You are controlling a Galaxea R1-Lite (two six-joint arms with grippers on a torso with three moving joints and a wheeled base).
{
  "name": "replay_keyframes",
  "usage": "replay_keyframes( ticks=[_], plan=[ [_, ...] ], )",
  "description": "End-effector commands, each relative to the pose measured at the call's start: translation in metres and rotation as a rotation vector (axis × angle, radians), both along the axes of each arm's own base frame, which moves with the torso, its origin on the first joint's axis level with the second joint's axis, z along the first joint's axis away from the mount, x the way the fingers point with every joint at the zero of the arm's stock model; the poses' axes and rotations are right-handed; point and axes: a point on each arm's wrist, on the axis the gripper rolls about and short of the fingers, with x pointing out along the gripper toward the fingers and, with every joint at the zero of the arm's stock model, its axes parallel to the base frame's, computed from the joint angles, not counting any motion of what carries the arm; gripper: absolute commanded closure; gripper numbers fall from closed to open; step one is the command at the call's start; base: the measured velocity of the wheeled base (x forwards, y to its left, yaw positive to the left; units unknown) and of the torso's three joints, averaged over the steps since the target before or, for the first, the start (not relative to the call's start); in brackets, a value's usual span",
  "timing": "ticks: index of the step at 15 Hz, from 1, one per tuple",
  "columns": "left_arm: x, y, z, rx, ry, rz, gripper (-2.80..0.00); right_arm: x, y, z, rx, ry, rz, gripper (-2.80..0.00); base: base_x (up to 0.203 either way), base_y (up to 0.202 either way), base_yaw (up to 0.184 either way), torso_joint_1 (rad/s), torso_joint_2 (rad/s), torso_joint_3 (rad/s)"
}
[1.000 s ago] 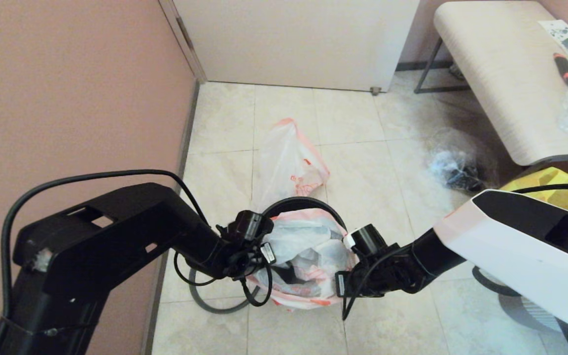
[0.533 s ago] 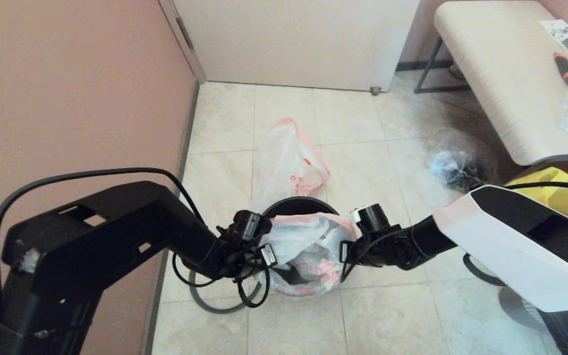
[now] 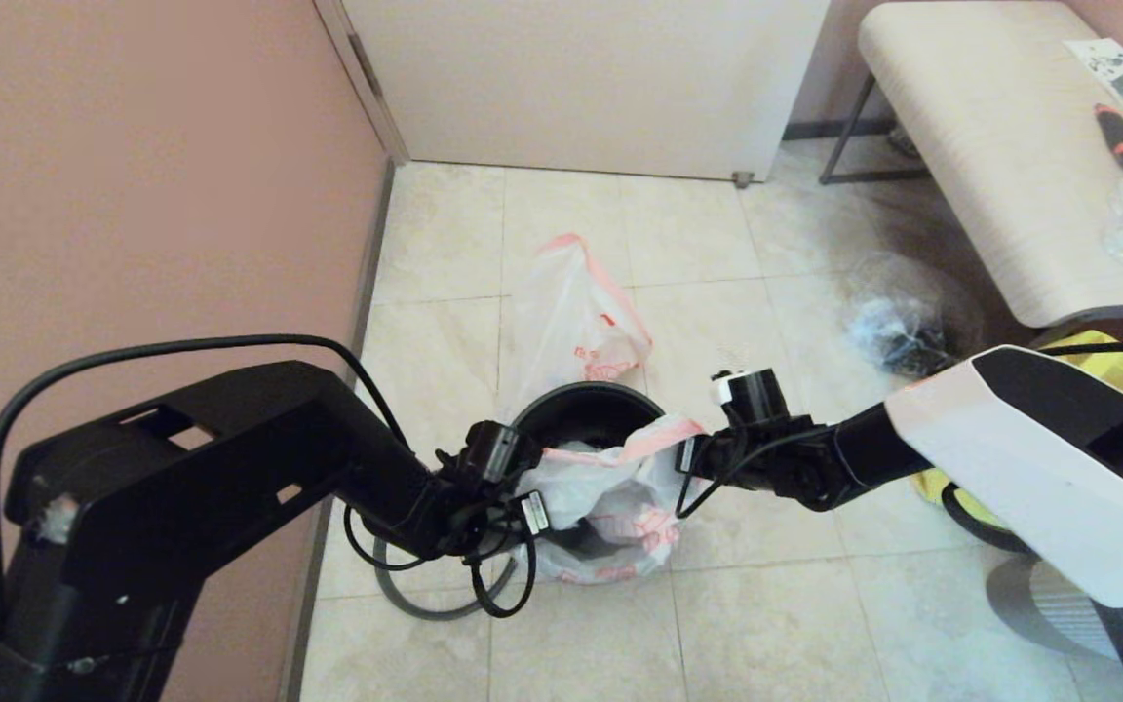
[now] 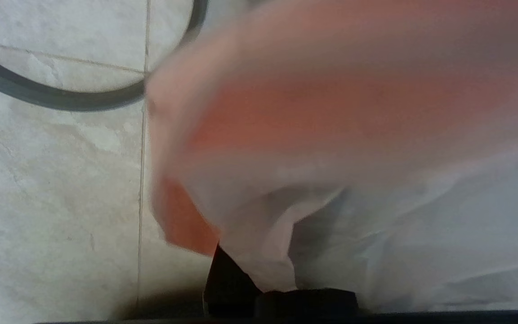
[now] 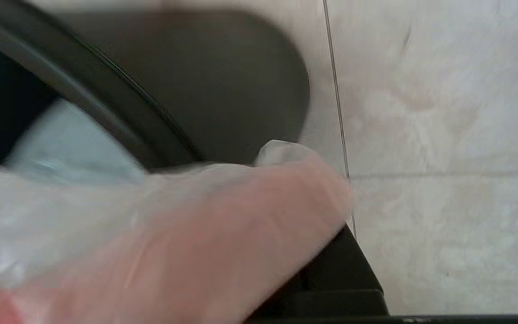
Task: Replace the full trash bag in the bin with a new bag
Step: Put the new garbage bag on the trash can
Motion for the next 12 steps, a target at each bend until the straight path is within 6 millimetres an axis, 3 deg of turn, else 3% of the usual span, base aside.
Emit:
replay_keyframes(
  ticks=[1, 9, 12],
  plan=[
    [-0.001, 0.0, 0.0, -0.006, 0.002, -0.003, 0.0, 0.001, -0.006, 0.021, 0.024, -0.047, -0.014, 0.0, 0.0, 0.0, 0.0, 0.0, 0.0, 0.0],
    [-0.011, 0.0, 0.004, -0.046, 0.044, -0.125, 0.0, 0.0, -0.001, 0.036, 0.036, -0.091, -0.007, 0.0, 0.0, 0.0, 0.0, 0.0, 0.0, 0.0],
    [-0.013, -0.001, 0.003, -0.042, 0.054, -0.147, 0.0, -0.013, 0.003, 0.058, 0.05, -0.114, 0.011, 0.0, 0.0, 0.0, 0.0, 0.0, 0.0, 0.0]
  ],
)
